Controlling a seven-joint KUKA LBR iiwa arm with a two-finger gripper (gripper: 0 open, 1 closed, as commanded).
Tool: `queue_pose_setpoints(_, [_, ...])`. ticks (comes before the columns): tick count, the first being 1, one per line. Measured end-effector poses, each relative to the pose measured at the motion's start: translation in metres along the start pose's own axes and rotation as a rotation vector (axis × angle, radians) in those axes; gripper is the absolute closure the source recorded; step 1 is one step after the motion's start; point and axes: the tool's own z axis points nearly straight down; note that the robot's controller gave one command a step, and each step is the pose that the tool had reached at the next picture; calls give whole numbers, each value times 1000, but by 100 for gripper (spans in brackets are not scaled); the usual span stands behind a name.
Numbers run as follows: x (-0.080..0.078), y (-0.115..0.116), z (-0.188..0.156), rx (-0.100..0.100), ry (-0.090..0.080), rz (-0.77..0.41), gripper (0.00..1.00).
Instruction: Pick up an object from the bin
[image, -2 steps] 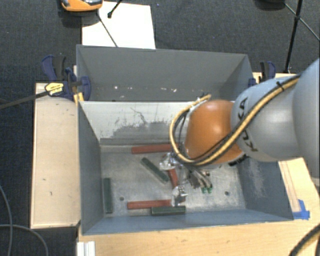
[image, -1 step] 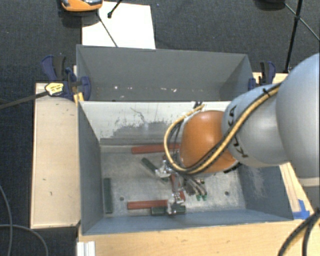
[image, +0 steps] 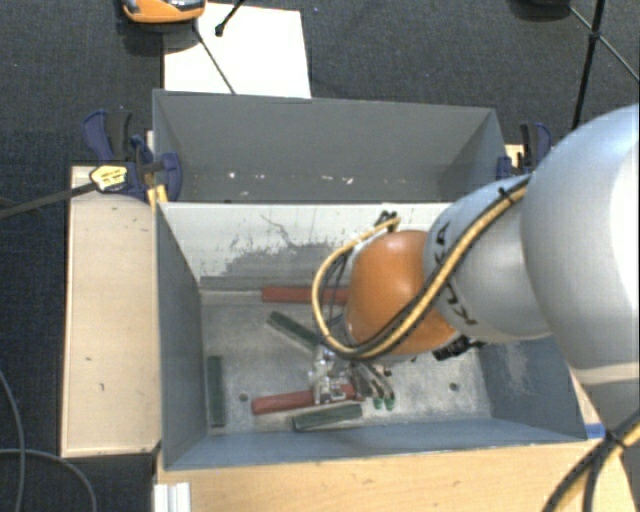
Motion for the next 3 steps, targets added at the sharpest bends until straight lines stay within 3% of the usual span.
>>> queue_pose_setpoints(1, [-6,0,-1,-4,-26,4,0])
queue_pose_setpoints(2, [3,1,-1,-1,14,2,100])
queue_pose_setpoints(3, [-9,0,-2,-5,-40,8,0])
